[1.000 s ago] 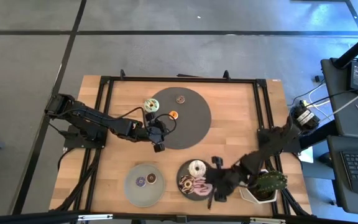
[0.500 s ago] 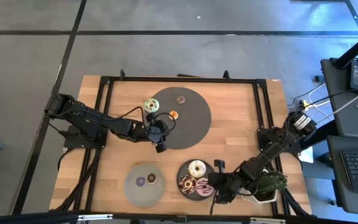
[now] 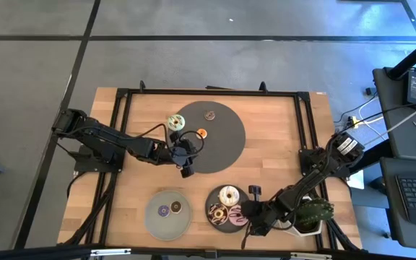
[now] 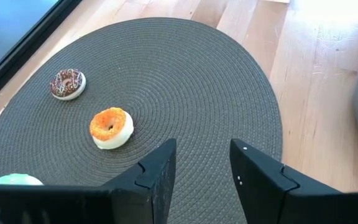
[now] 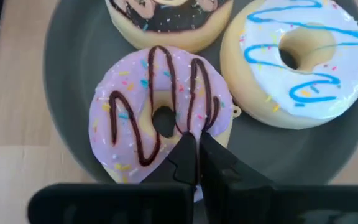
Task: Pick & Place donuts
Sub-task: Put the big purple donut on the dark gray plate, then put the small yellow donut on the gray plate
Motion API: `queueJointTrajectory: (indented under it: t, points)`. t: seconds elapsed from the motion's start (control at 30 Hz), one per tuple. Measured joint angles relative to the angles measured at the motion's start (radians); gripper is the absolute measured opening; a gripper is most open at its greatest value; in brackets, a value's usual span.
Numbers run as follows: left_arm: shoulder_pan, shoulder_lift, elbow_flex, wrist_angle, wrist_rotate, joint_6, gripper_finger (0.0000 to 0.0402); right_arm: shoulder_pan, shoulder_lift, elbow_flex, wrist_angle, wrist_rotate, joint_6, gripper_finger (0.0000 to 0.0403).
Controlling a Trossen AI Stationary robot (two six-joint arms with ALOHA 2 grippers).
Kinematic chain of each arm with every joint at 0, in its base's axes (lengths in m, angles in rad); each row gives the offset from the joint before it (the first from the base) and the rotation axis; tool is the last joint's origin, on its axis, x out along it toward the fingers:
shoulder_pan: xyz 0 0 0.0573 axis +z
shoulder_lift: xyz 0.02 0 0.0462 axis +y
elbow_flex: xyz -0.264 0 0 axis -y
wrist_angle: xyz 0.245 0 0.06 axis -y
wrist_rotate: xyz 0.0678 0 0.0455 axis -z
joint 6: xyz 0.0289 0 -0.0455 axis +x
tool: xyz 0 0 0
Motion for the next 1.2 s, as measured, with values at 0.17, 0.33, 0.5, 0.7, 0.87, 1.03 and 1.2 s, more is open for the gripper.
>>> queueJointTrajectory:
  t: [0.17, 0.33, 0.5, 0.7, 0.87, 1.03, 1.2]
  points:
    - [0.000, 0.000, 0.000, 0.000, 0.000, 0.000, 0.0145, -0.001, 0.001, 0.002, 0.008, -0.001, -0.015, 0.0024]
    - [0.000, 0.000, 0.000, 0.000, 0.000, 0.000, 0.0144, -0.001, 0.002, 0.015, 0.005, -0.009, -0.029, 0.0056]
    - [0.000, 0.000, 0.000, 0.000, 0.000, 0.000, 0.0144, -0.001, 0.002, 0.028, -0.023, -0.010, -0.037, 0.0097]
    - [0.000, 0.000, 0.000, 0.030, 0.000, 0.000, 0.0143, -0.001, 0.003, 0.071, -0.097, -0.007, -0.056, 0.0138]
    - [0.002, 0.001, 0.000, 0.081, 0.017, 0.004, 0.0144, -0.005, -0.030, 0.112, -0.168, 0.014, -0.107, 0.0148]
    - [0.010, 0.015, 0.000, 0.144, 0.033, 0.070, 0.0143, -0.029, -0.145, 0.117, -0.270, -0.004, -0.158, 0.0149]
    - [0.055, 0.047, 0.000, 0.199, 0.125, 0.081, 0.0143, -0.097, -0.324, 0.042, -0.251, -0.047, -0.259, 0.0149]
